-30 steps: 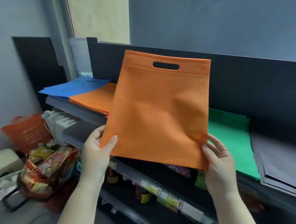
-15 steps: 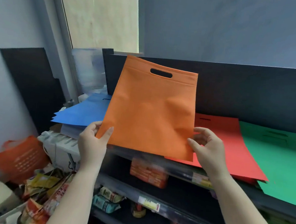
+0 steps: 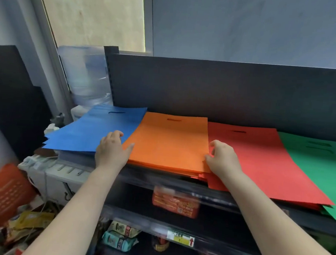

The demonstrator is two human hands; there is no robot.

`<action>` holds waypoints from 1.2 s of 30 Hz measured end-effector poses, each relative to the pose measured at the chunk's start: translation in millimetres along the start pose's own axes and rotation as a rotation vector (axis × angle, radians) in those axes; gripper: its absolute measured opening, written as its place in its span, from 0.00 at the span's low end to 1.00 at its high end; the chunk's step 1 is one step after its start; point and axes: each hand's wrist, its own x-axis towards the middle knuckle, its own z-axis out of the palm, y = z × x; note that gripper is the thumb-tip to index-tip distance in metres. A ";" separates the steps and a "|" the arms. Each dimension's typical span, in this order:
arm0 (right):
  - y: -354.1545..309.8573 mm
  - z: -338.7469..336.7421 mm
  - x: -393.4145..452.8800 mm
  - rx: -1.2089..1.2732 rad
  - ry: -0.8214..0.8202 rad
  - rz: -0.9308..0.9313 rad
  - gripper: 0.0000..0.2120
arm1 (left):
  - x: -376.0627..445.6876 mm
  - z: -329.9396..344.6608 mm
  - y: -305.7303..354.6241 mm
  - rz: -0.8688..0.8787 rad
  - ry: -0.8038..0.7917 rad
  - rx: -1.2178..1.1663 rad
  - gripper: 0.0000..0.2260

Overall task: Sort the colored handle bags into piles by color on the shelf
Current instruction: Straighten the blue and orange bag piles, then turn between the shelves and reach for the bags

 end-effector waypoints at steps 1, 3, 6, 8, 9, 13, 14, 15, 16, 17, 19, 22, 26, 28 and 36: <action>0.4 -2.5 -0.1 -0.021 0.016 -0.016 0.17 | -0.1 1.0 3.0 0.033 0.026 0.010 0.19; 2.6 -11.9 -1.6 -0.086 0.044 -0.058 0.18 | -1.1 3.0 13.5 0.111 0.029 0.038 0.18; 11.8 -34.6 -4.6 -0.213 0.050 -0.110 0.21 | -1.8 8.9 43.7 0.247 -0.001 0.112 0.19; 22.0 -54.1 -8.3 -0.292 0.055 -0.129 0.25 | -3.5 13.3 73.1 0.349 -0.011 0.156 0.20; 28.5 -65.0 -10.9 -0.330 0.060 -0.129 0.26 | -5.0 15.9 89.7 0.403 -0.012 0.175 0.21; 64.5 -113.6 -23.3 -0.442 0.100 -0.084 0.29 | -18.0 29.6 163.4 0.605 -0.016 0.202 0.24; 75.9 -126.6 -26.9 -0.468 0.112 -0.069 0.30 | -22.9 34.2 183.3 0.648 -0.024 0.207 0.24; 88.2 -139.6 -30.8 -0.493 0.121 -0.050 0.30 | -28.4 39.1 203.7 0.687 -0.035 0.214 0.24; 101.5 -152.7 -34.9 -0.517 0.125 -0.028 0.31 | -34.5 44.5 224.2 0.723 -0.044 0.223 0.25; 115.9 -165.9 -39.7 -0.540 0.126 -0.004 0.31 | -41.2 50.1 244.5 0.757 -0.051 0.229 0.25; 147.1 -192.0 -50.2 -0.580 0.126 0.043 0.31 | -56.3 61.3 284.6 0.815 -0.056 0.226 0.25; 196.3 -232.0 -69.6 -0.627 0.128 0.115 0.31 | -83.8 77.2 343.3 0.871 -0.070 0.191 0.25; 262.4 -284.0 -103.3 -0.690 0.132 0.199 0.30 | -129.6 98.9 418.0 0.920 -0.105 0.144 0.26; 295.3 -309.1 -122.7 -0.719 0.139 0.240 0.30 | -155.8 109.5 454.9 0.953 -0.118 0.122 0.27; 413.5 -392.2 -215.4 -0.784 0.159 0.457 0.30 | -274.6 143.3 591.4 1.113 -0.141 -0.017 0.26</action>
